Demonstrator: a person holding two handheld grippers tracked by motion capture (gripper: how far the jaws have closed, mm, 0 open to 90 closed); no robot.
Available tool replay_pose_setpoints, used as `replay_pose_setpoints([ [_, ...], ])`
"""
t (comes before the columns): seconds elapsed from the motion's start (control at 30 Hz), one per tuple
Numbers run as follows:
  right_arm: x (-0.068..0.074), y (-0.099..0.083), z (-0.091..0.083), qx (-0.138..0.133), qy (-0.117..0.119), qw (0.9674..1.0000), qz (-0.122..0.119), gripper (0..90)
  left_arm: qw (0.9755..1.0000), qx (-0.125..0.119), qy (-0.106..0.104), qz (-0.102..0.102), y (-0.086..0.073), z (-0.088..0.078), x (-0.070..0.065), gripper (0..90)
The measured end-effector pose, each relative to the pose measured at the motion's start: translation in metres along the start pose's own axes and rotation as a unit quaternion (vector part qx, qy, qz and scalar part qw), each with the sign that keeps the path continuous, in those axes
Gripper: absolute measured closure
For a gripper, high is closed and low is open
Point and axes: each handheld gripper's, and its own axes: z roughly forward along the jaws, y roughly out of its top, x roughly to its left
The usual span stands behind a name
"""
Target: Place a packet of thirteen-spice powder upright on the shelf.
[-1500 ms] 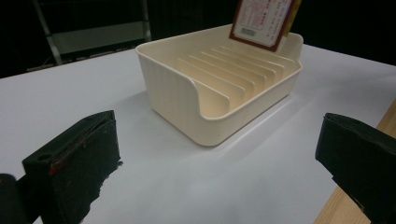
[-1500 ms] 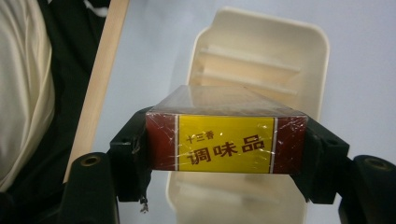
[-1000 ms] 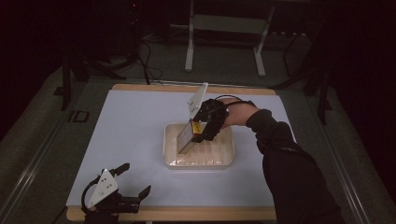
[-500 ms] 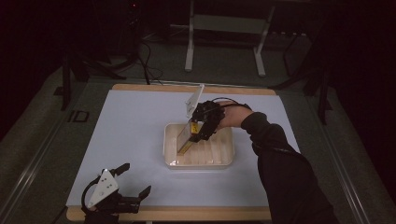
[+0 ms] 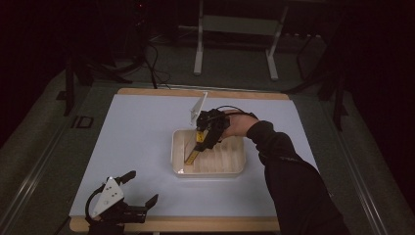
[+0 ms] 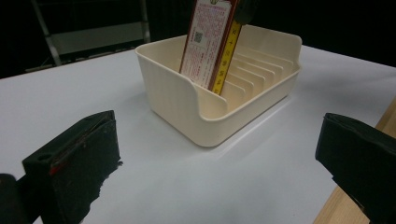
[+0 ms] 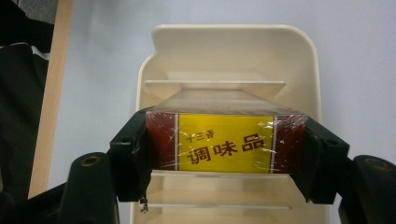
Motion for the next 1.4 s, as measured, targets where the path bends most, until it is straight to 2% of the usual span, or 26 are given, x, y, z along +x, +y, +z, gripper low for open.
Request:
replay_pose_setpoints([
  [0.17, 0.0, 0.001, 0.003, -0.002, 0.001, 1.0, 0.004, 32.0, 1.0, -0.002, 0.0, -0.001, 0.0, -0.001, 0.0, 0.0],
  [0.43, 0.0, 0.003, 0.019, -0.03, -0.005, 0.9995, -0.007, 32.0, 1.0, -0.003, 0.0, -0.001, 0.0, 0.0, 0.0, 0.0],
  [0.7, -0.002, -0.003, 0.028, -0.061, -0.001, 0.9981, 0.004, 31.9, 1.0, -0.005, -0.002, -0.001, 0.001, -0.001, 0.0, 0.0],
  [0.87, -0.002, -0.006, 0.035, -0.078, 0.001, 0.997, 0.002, 31.8, 1.0, -0.006, -0.002, 0.0, 0.001, -0.001, 0.0, 0.0],
  [1.1, -0.002, -0.01, 0.044, -0.086, 0.003, 0.9963, 0.005, 31.8, 1.0, -0.008, -0.004, 0.002, 0.001, -0.001, 0.0, 0.0],
  [1.4, 0.0, -0.006, 0.041, -0.072, 0.0, 0.9974, 0.01, 27.2, 0.9999, -0.008, -0.005, 0.005, 0.002, -0.001, -0.001, 0.0],
])
